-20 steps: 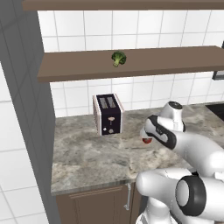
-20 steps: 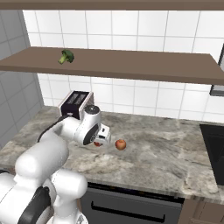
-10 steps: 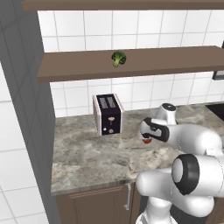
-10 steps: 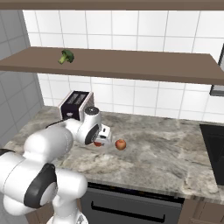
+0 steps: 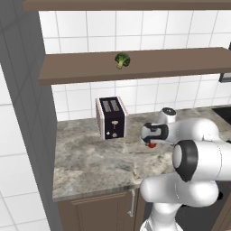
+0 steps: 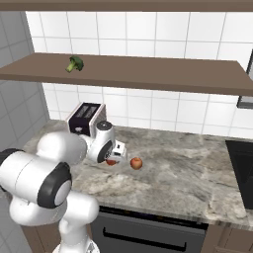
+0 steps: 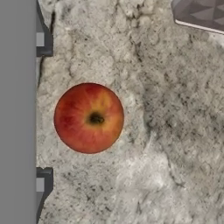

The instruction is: Pick the broccoli, apple, apple from the counter and place them in the cabinet.

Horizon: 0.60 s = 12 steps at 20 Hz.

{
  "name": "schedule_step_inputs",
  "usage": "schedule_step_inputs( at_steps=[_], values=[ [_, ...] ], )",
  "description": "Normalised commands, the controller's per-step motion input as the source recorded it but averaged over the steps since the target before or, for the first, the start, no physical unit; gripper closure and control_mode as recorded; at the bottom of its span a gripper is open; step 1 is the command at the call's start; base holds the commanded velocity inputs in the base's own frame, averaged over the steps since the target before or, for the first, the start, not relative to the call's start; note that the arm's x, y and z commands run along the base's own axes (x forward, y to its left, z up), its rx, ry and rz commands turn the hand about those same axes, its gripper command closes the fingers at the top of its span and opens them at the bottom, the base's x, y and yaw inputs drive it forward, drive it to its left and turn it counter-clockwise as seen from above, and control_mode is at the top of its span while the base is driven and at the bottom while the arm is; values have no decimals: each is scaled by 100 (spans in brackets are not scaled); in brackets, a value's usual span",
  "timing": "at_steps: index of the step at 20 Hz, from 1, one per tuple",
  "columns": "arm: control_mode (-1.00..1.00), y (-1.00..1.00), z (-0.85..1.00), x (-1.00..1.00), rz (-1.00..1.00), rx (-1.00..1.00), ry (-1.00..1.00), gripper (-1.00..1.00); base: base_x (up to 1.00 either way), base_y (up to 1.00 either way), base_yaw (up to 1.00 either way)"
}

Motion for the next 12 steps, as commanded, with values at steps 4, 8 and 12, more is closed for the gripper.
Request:
schedule_step_inputs(
  at_steps=[4,8,12],
  values=[
    [-100,0,-18,22,0,-2,0,-100,0,0,0],
    [-100,0,-20,22,0,-1,0,-100,0,0,0],
    [-100,0,-20,23,0,-1,0,-100,0,0,0]
  ],
)
